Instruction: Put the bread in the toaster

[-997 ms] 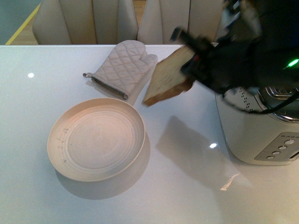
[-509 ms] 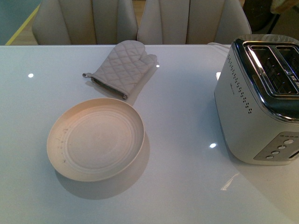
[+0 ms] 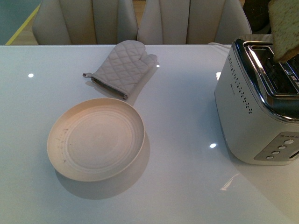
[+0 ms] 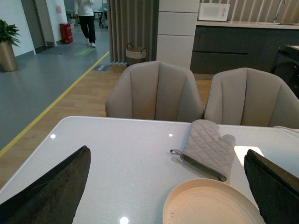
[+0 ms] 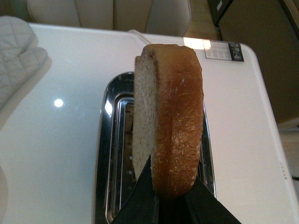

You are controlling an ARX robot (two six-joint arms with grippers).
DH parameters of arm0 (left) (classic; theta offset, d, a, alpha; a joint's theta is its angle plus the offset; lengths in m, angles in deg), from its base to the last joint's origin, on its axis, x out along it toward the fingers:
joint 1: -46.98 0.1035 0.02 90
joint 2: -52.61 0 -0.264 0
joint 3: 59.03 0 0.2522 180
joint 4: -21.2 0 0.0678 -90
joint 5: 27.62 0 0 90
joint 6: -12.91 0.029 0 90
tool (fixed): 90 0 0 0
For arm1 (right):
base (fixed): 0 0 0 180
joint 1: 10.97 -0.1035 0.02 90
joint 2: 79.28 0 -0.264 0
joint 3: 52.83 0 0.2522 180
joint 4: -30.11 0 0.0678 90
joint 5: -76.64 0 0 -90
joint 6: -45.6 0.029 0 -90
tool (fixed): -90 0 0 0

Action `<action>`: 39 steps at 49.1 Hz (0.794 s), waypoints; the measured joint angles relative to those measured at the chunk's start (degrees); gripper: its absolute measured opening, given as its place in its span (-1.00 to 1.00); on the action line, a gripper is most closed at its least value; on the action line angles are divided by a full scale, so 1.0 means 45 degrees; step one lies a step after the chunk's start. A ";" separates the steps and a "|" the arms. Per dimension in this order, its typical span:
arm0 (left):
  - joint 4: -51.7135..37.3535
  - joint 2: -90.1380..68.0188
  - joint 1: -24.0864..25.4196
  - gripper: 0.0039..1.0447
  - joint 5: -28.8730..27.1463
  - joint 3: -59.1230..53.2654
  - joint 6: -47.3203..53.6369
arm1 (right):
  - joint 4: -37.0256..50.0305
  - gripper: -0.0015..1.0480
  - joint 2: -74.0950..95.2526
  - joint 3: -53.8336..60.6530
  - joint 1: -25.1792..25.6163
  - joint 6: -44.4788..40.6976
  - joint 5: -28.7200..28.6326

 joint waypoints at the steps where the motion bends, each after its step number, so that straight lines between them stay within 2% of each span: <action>1: 0.0000 0.0000 0.0000 0.87 0.0000 0.0000 0.0000 | -0.0024 -0.94 0.0063 0.0019 -0.0005 0.0000 0.0053; 14: 0.0000 0.0000 0.0000 0.87 0.0000 -0.0005 0.0000 | -0.0952 -0.94 0.0879 0.0058 -0.0141 0.0656 0.0160; 27: 0.0000 0.0000 0.0000 0.87 0.0000 -0.0005 0.0000 | -0.1428 -0.93 0.2686 -0.0403 -0.0063 0.1360 -0.0248; 32: 0.0000 0.0000 0.0000 0.87 0.0000 -0.0005 0.0000 | -0.0597 -0.51 0.3007 -0.0194 -0.0058 0.1355 0.0058; 36: 0.0000 0.0000 0.0000 0.87 0.0000 -0.0005 0.0000 | -0.0146 -0.31 0.2803 0.0083 -0.0058 0.1370 0.0049; 39: 0.0000 0.0000 0.0000 0.87 0.0000 0.0000 0.0000 | 0.0306 -0.08 0.2161 0.0495 -0.0044 0.1379 0.0097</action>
